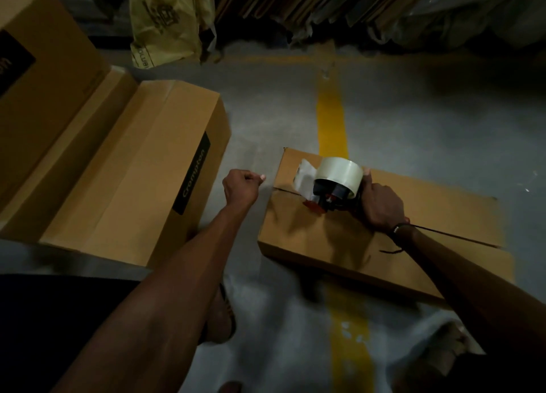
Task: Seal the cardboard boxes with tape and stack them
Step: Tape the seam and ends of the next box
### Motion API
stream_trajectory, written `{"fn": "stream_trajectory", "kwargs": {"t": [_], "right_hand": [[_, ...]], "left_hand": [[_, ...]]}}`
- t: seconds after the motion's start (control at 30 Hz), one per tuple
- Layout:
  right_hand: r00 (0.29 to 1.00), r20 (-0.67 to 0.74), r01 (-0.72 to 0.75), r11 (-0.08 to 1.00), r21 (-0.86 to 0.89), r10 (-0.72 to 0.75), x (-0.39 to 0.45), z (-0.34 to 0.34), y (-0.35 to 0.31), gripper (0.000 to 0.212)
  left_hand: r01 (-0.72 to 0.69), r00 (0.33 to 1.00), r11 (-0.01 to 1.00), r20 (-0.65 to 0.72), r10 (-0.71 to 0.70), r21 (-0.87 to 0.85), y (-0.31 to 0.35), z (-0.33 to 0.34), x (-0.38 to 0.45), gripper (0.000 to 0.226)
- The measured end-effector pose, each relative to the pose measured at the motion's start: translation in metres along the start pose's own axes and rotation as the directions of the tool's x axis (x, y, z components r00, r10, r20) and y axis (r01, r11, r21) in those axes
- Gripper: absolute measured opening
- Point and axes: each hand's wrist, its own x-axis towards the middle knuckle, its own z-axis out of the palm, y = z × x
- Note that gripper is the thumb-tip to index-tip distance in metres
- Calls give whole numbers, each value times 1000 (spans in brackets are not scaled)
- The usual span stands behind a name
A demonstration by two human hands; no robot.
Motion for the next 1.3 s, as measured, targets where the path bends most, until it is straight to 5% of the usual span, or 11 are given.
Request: {"fn": "stream_trajectory", "kwargs": {"t": [0.23,0.43,0.63,0.73,0.87,1.03,1.13,1.3], "right_hand": [[998,-18,56,996,-74,-57,7,12,7,68],[996,-24,81,996,27,-81,4,9,6,55],[995,1,104,994,-24,-104,9,13,9,69],[996,9,93,995,-28,-93,7,12,8,68],[996,22,88,995,-37,-87,6,10,6,69],[997,25,80,995,-67,-78,5,9,3,78],[993,25,116,986,-122,-114,4,8,1,86],[987,-59,140,980,-138,-149,-1,7,-7,72]], "left_hand": [[6,1000,1000,-8,-6,14,-13,6,-3,19],[113,993,993,18,-112,-33,-24,17,-4,23],[336,942,940,41,-334,-60,-39,33,4,65],[375,927,927,21,-375,-17,-32,32,-4,67],[290,954,921,-5,-299,260,-31,29,-18,48],[37,979,992,-204,-13,118,-7,31,-27,25],[-56,998,984,-24,61,167,10,44,-33,33],[51,994,961,80,-75,271,8,63,-35,32]]}}
